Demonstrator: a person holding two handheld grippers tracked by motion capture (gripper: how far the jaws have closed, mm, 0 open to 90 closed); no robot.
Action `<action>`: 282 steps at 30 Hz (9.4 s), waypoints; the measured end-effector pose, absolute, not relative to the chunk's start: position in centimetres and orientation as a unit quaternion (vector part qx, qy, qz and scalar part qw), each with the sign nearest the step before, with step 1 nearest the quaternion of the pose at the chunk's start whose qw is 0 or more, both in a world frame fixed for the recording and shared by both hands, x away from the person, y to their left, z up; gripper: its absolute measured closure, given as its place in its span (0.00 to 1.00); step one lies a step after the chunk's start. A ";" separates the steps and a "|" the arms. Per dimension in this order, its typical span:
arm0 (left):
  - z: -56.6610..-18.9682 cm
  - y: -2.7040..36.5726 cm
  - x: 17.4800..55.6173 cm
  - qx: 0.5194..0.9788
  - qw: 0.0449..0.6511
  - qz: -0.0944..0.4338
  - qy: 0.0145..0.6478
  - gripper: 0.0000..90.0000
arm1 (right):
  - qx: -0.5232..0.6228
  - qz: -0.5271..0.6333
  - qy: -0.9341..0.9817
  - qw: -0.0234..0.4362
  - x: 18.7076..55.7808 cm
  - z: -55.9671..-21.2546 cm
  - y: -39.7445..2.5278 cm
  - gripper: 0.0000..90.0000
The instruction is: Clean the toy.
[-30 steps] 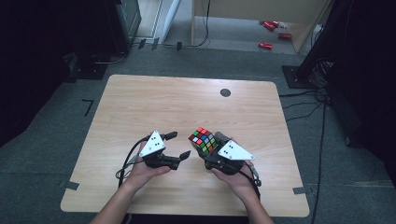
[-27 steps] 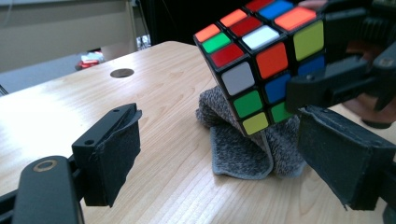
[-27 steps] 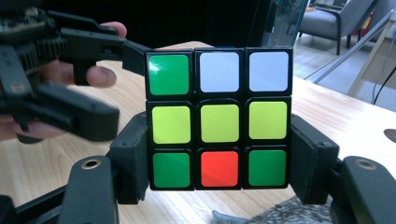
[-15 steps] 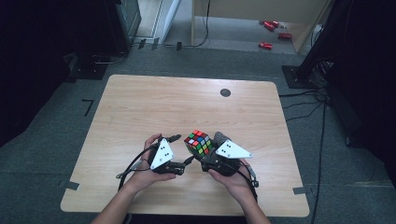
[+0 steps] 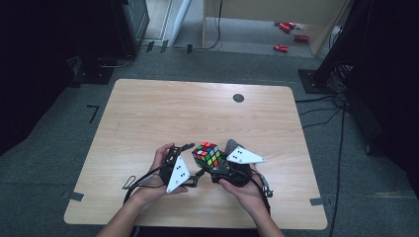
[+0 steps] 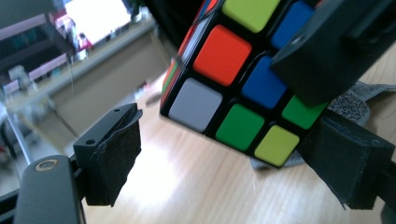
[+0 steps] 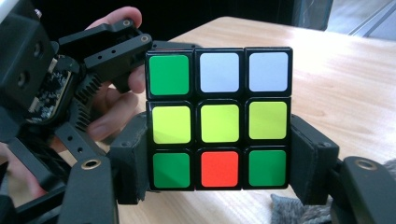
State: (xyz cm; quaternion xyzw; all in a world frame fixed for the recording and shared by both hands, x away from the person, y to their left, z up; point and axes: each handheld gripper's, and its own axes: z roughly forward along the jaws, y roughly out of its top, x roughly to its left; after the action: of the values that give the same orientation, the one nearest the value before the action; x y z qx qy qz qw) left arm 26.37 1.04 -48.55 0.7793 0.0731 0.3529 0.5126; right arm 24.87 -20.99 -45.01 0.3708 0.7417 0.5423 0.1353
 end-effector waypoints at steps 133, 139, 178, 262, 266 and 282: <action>-46.3 -0.2 26.8 0.864 0.440 0.171 0.176 0.39 | 0.348 0.482 0.756 0.274 24.3 -44.0 -21.1 0.74; -45.7 1.2 27.2 0.833 0.502 0.147 0.178 0.39 | 0.387 0.516 0.714 0.274 24.3 -43.0 -23.4 0.73; -45.8 2.1 26.7 0.793 0.568 0.150 0.163 0.39 | 0.419 0.586 0.664 0.200 24.4 -43.8 -23.2 0.71; -47.2 5.0 30.3 0.767 0.522 0.172 0.331 0.39 | 0.458 0.461 0.705 0.283 27.0 -47.0 -27.7 0.68; -47.8 4.9 30.7 0.776 0.494 0.184 0.347 0.39 | 0.468 0.453 0.704 0.282 27.3 -47.5 -28.2 0.68; -49.6 4.6 31.4 0.796 0.429 0.207 0.374 0.39 | 0.504 0.418 0.704 0.274 28.4 -49.7 -29.8 0.68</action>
State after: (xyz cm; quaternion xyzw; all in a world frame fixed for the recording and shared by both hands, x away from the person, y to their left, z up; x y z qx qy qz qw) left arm 31.43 4.56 -49.63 0.7958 0.3744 0.2068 0.4287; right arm 28.35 -29.79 -49.69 0.5040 0.7043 0.4184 0.2737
